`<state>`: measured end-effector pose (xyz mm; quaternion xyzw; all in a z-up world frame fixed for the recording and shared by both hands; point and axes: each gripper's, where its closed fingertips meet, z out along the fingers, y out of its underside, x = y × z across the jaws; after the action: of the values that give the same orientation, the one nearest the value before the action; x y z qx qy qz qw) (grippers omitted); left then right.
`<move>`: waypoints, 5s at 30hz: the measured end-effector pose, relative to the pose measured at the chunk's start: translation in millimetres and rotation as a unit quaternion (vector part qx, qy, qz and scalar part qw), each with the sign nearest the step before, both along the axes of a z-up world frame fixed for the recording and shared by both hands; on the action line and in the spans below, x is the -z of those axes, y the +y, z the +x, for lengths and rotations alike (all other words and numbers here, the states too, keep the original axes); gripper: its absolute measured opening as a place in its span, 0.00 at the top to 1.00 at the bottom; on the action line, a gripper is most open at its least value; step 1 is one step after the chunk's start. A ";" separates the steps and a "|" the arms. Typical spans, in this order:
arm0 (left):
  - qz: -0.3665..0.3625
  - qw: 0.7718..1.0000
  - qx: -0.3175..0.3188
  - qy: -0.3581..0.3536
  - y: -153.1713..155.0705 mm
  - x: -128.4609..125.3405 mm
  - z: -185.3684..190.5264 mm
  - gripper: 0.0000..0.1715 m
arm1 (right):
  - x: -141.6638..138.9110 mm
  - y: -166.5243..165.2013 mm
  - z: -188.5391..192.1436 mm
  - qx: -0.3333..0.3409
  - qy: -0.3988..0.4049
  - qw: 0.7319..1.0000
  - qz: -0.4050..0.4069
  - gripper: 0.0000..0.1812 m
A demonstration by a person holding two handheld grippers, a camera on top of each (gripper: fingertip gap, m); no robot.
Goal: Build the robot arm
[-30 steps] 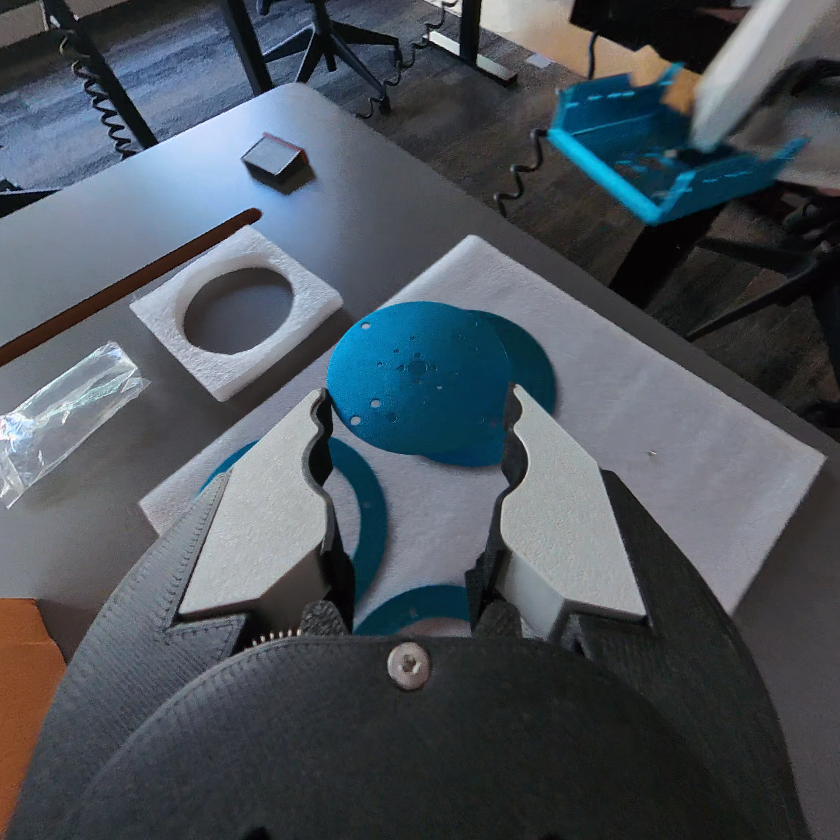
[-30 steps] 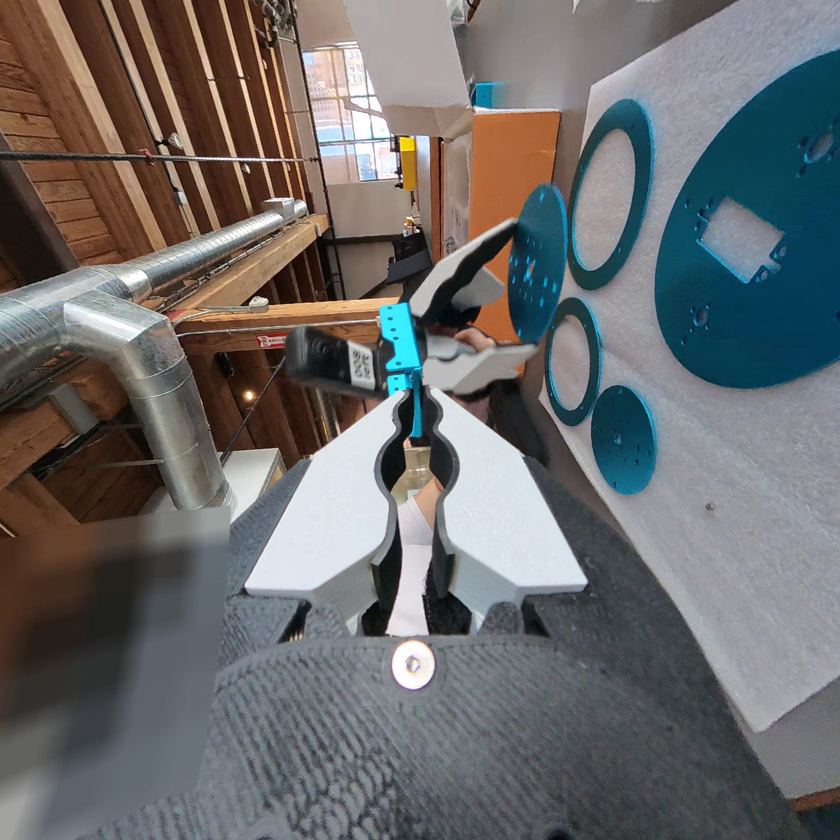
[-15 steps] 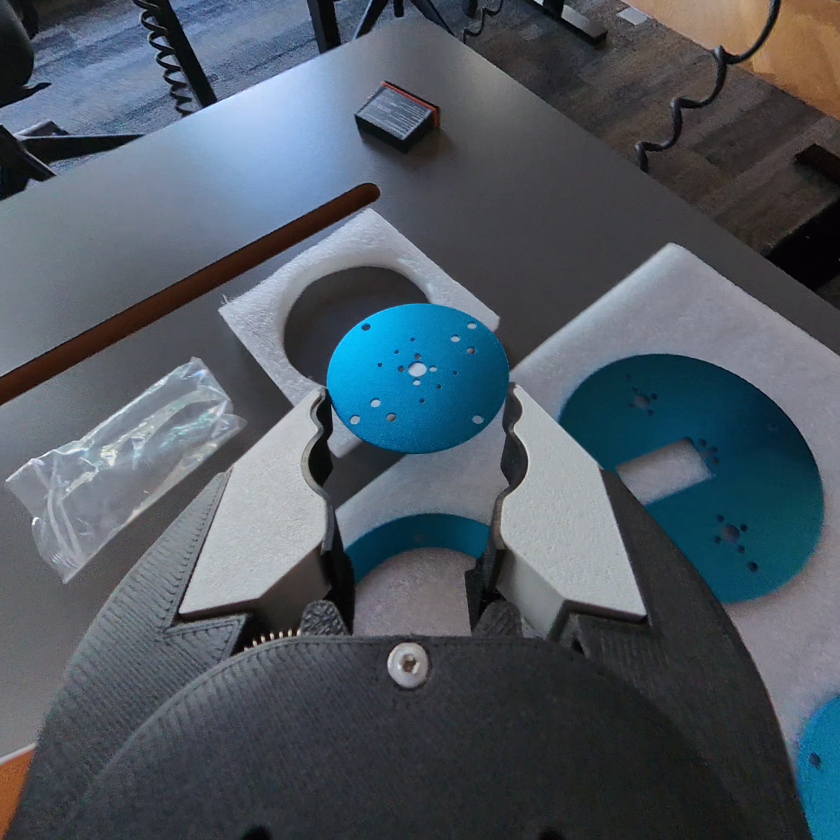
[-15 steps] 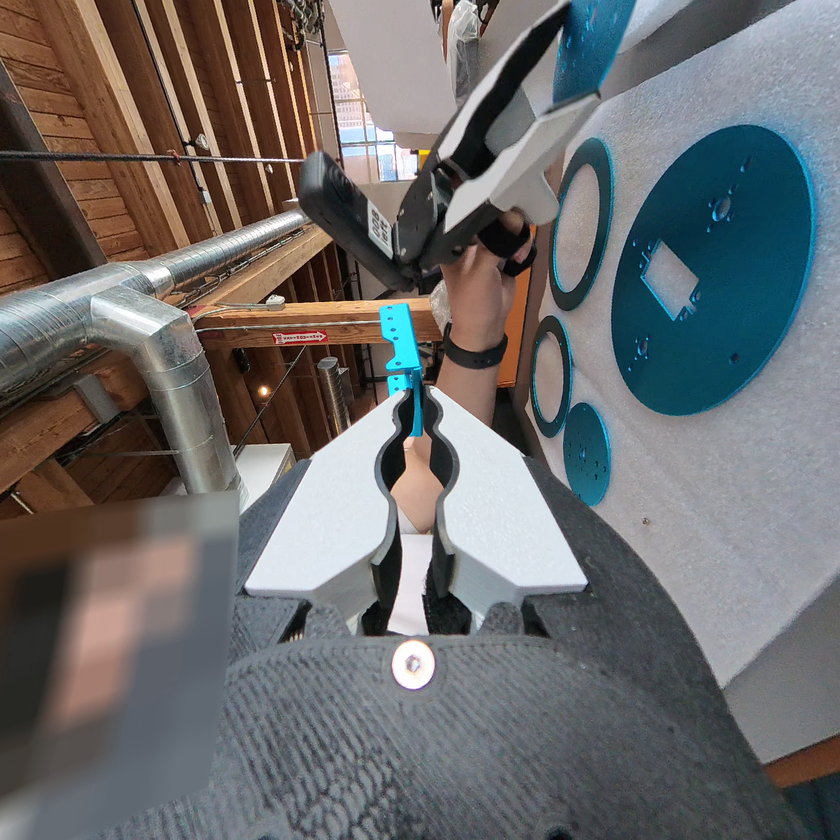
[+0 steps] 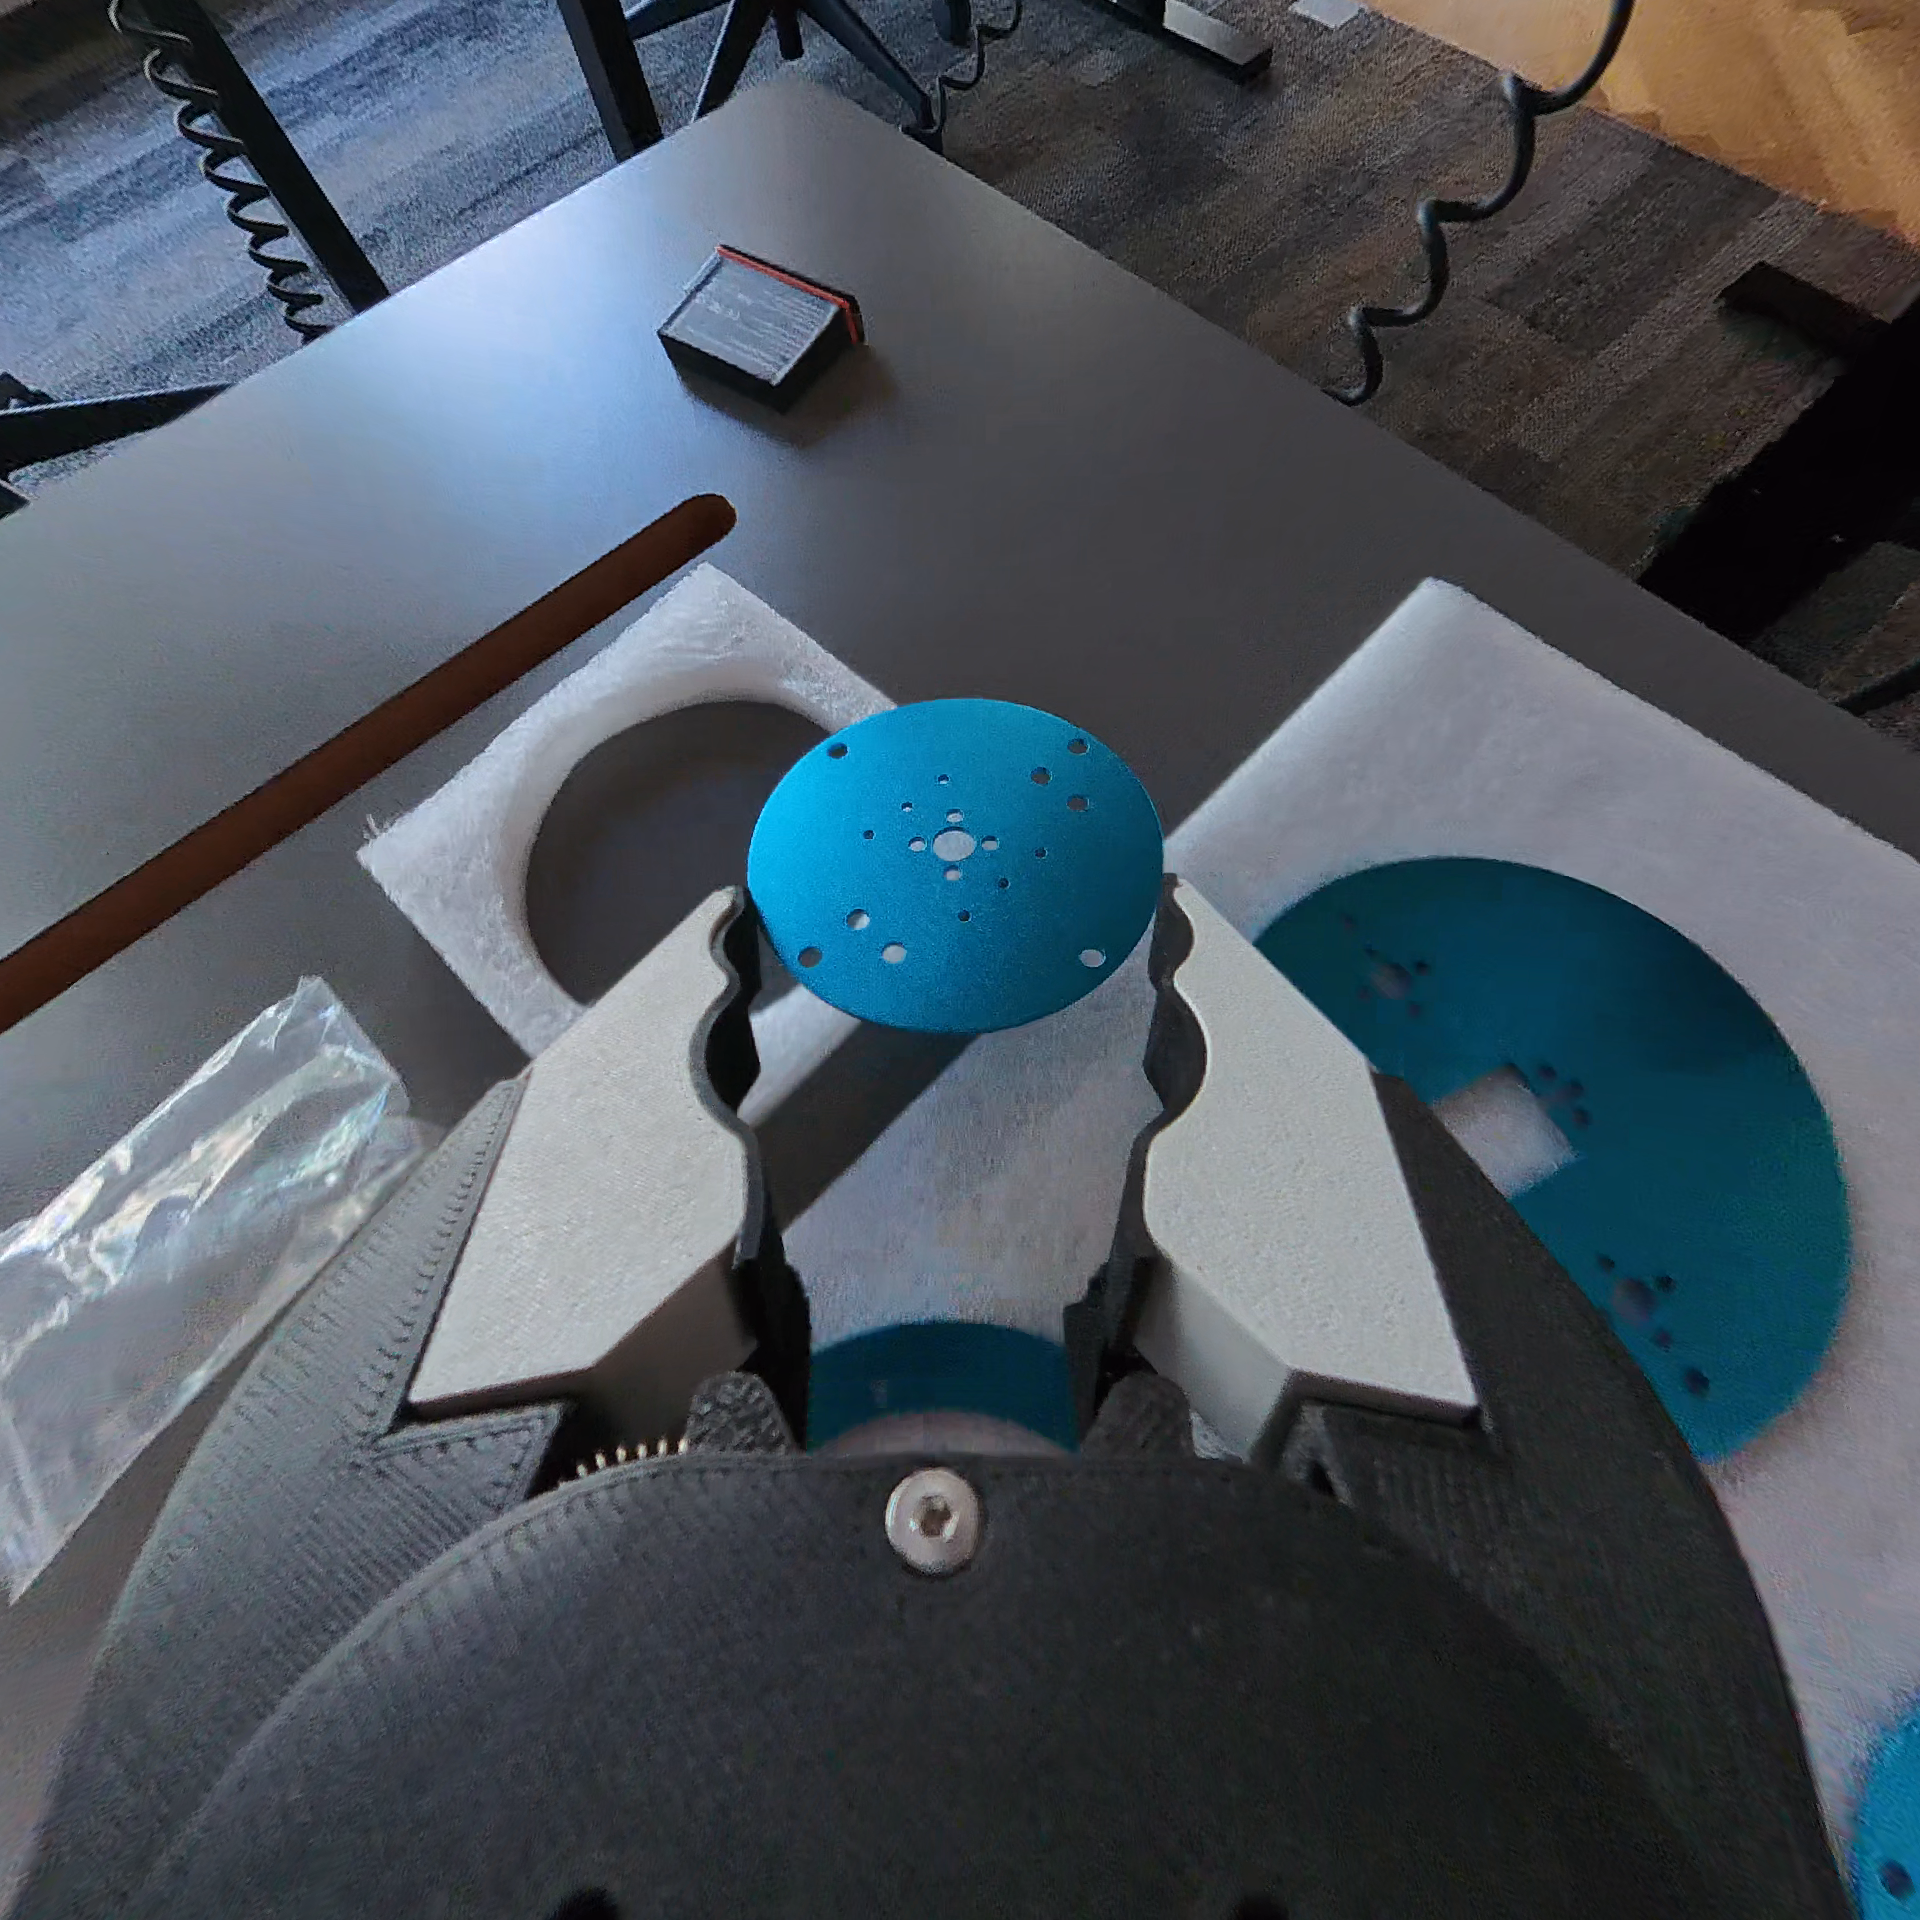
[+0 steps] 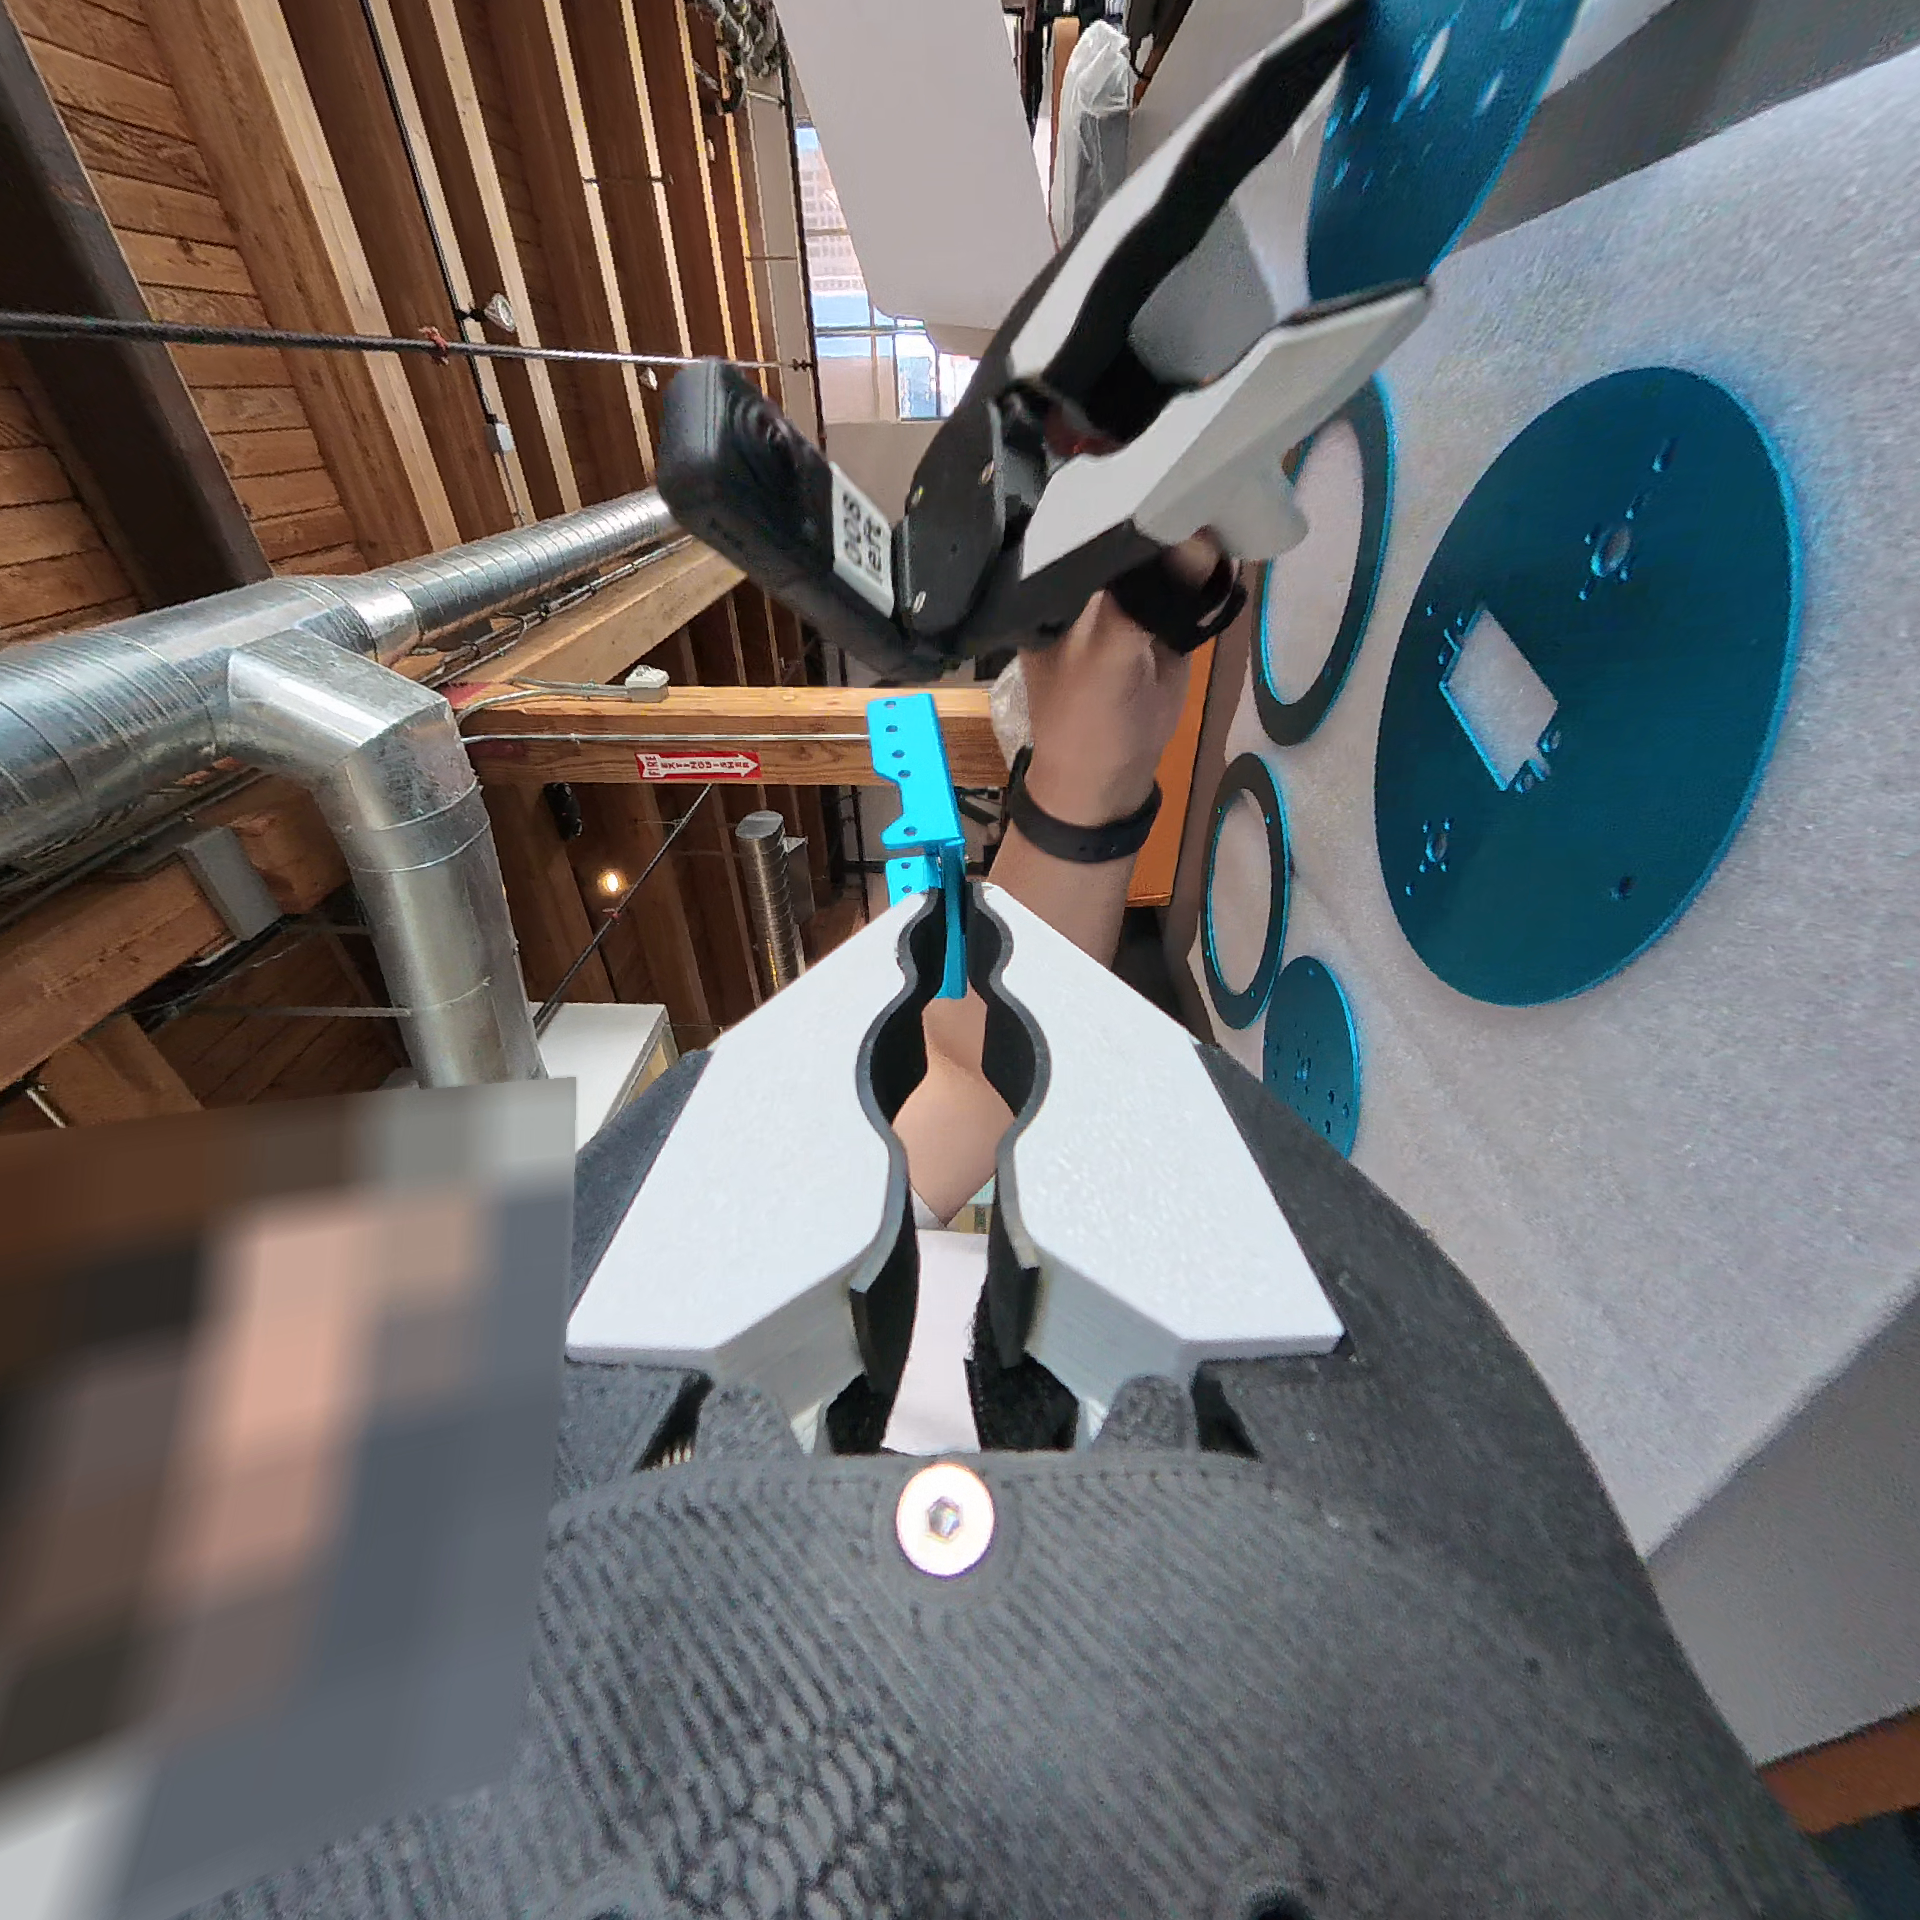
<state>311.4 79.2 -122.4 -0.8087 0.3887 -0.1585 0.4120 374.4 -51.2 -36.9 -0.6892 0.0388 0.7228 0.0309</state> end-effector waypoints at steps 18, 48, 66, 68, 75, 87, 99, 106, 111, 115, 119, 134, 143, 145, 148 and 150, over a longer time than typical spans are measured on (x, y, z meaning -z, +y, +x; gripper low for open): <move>-0.024 1.000 0.003 0.017 25.7 24.9 -5.4 0.54 | 0.7 18.7 2.1 -0.013 0.013 1.000 0.004 0.99; -0.126 0.941 0.225 0.218 116.1 30.5 -9.8 0.76 | -4.8 42.5 4.3 -0.017 0.003 0.999 0.033 0.99; -0.099 0.949 0.224 0.197 110.5 39.5 -14.5 0.90 | 8.3 69.7 -7.1 0.015 -0.011 0.999 0.027 0.99; -0.086 0.959 0.195 0.188 116.2 34.5 -16.2 0.81 | 8.7 76.2 -10.3 0.010 -0.010 0.999 0.030 1.00; -0.093 0.986 0.137 -0.024 81.3 -42.9 -10.5 0.53 | 11.5 91.7 -18.3 -0.009 -0.001 0.998 0.057 0.99; -0.039 0.985 0.133 0.103 10.9 15.7 -14.3 0.51 | 28.4 109.0 -8.5 -0.009 -0.010 0.998 0.064 0.99; -0.077 0.984 0.132 0.096 16.9 32.5 -17.8 0.56 | 38.5 117.6 -14.9 -0.024 -0.021 0.998 0.053 0.99; -0.103 0.983 0.136 0.074 16.0 33.8 -18.2 0.66 | 40.6 119.1 -19.7 -0.028 -0.022 0.998 0.052 0.99; -0.099 0.982 0.141 0.079 14.7 35.6 -19.1 0.67 | 43.3 116.6 -22.9 -0.034 -0.026 0.998 0.050 0.99; -0.107 0.982 0.146 0.060 11.5 26.4 -17.0 0.59 | 47.4 118.9 -24.4 -0.034 -0.033 0.998 0.049 0.99; -0.106 0.984 0.141 0.030 15.8 4.5 -20.0 0.60 | 51.2 127.0 -27.3 -0.031 -0.046 0.997 0.051 0.99; -0.003 0.945 0.307 0.114 6.4 -34.1 -10.1 0.59 | 64.4 140.8 -58.4 -0.089 -0.095 0.991 0.041 0.99; 0.029 0.925 0.345 0.154 10.0 -30.2 -0.7 0.63 | 53.7 130.4 -65.5 -0.119 -0.079 0.989 0.041 0.99; 0.033 0.921 0.356 0.158 6.5 -28.6 -0.7 0.72 | 48.8 130.0 -66.4 -0.118 -0.066 0.990 0.039 0.99; 0.038 0.921 0.355 0.156 3.5 -29.9 -0.3 0.72 | 48.6 128.5 -66.2 -0.121 -0.068 0.989 0.047 0.99; 0.040 0.925 0.347 0.146 3.2 -33.1 -0.4 0.72 | 45.2 129.3 -66.1 -0.118 -0.065 0.988 0.071 0.99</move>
<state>311.0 82.4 -89.3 -0.6199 0.7070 -0.1562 0.3024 308.3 78.1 -82.1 -0.7304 -0.0962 0.6762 -0.0036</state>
